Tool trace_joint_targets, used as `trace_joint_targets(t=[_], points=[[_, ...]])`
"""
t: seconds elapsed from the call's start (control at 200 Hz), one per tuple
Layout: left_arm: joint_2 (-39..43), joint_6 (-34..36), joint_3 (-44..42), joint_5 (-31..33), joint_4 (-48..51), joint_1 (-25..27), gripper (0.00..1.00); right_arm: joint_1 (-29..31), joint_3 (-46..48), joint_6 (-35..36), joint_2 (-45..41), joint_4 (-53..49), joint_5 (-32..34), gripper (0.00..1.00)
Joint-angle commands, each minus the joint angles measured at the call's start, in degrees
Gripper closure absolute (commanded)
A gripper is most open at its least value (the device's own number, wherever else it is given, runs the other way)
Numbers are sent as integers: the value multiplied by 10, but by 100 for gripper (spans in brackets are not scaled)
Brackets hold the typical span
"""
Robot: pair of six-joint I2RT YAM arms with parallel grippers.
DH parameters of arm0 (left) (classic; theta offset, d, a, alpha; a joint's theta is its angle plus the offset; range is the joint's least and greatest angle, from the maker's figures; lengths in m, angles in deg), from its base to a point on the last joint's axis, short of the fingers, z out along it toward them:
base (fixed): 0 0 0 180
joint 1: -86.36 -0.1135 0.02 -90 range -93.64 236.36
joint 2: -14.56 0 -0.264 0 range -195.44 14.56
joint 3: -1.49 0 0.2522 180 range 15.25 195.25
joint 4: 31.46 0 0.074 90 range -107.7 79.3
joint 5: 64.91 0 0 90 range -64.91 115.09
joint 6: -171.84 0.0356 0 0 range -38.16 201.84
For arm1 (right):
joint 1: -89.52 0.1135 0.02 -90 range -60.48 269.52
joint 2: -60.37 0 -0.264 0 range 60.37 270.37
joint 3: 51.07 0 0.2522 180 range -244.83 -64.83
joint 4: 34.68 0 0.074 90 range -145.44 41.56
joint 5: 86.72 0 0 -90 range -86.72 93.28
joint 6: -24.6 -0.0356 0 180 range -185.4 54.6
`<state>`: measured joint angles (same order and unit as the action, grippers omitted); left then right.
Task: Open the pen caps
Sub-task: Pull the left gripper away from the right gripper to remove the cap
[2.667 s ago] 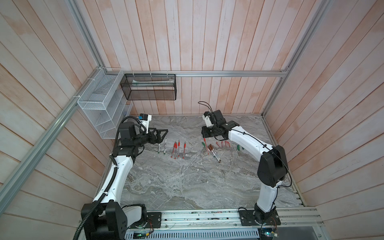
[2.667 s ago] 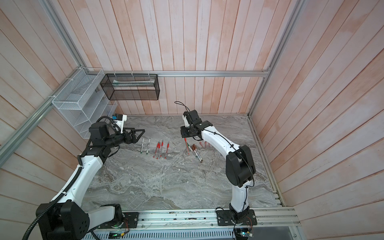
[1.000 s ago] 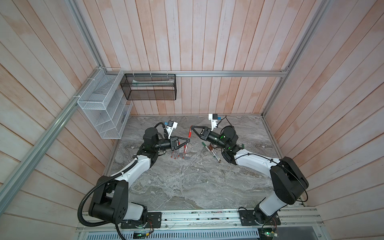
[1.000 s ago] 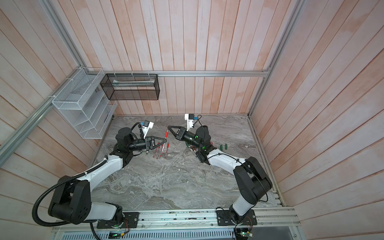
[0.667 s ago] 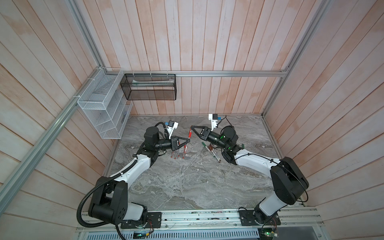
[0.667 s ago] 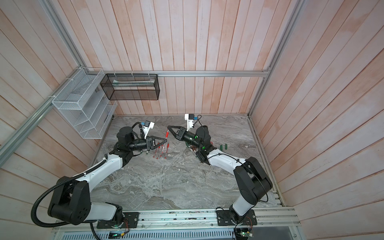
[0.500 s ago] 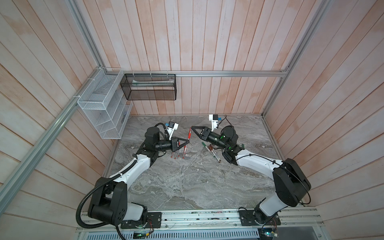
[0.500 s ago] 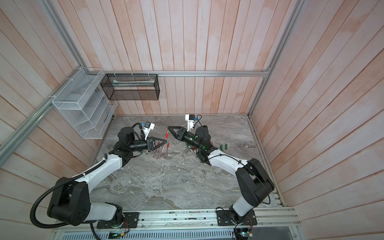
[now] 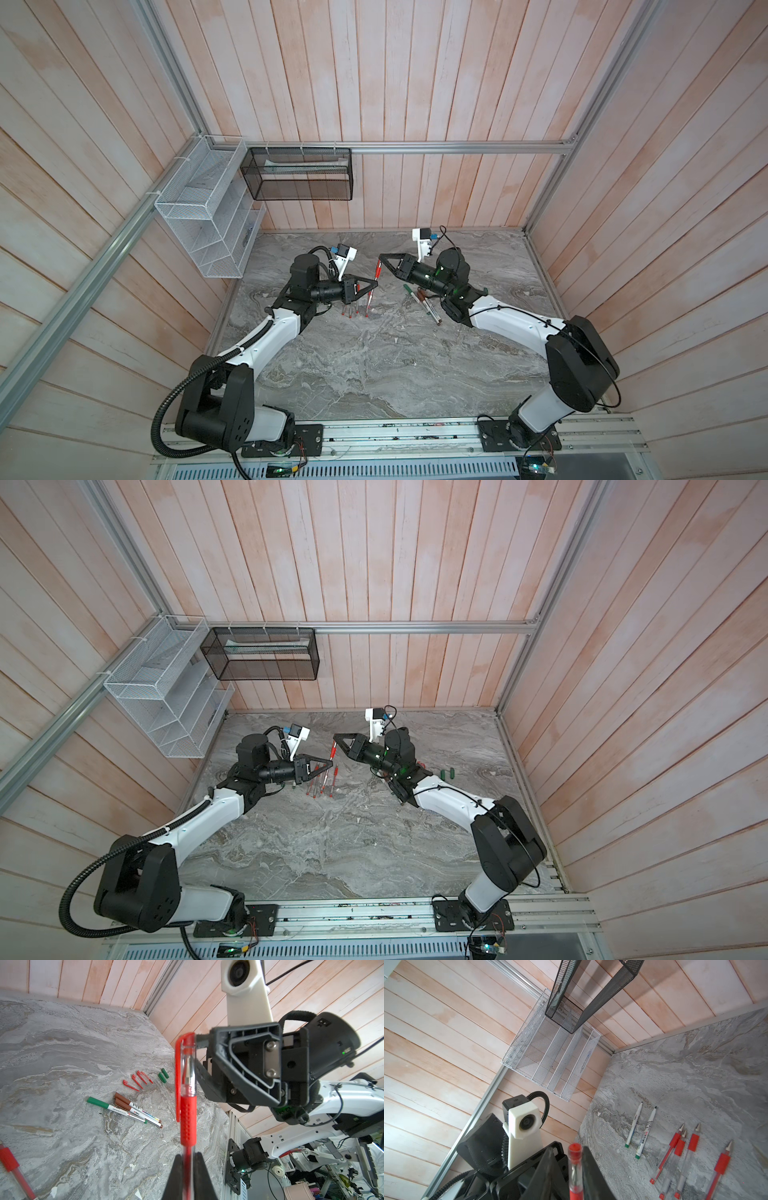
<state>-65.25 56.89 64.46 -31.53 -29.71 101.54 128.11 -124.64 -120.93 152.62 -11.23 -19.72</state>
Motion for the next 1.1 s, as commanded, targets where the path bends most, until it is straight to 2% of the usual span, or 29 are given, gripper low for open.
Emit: trace_joint_targets(t=[0.0,0.135,0.31,0.45,0.6,0.655,0.82,0.93,1.025,1.095], points=[[11,12,6,1,-13,2,100,5,-24,11,16,-18,-11,78],[13,17,13,1,2,3,100,8,-11,-2,16,9,-4,80],[13,20,15,2,8,2,100,8,-26,6,23,-11,-9,80],[10,14,2,1,-16,6,100,6,-24,9,25,-11,-11,90],[7,18,13,1,4,7,100,5,-19,-1,19,2,-9,100],[6,20,5,4,-6,12,100,0,-23,3,16,-3,-11,100],[5,46,-2,11,16,32,100,-42,-55,2,-3,-21,-21,100],[12,51,-27,10,-5,46,100,-97,-66,-7,-22,-15,-25,100],[20,44,-36,6,-2,57,100,-151,-47,-53,-52,23,-31,100],[26,47,-48,-5,-3,68,100,-176,-24,-60,-84,37,-16,100]])
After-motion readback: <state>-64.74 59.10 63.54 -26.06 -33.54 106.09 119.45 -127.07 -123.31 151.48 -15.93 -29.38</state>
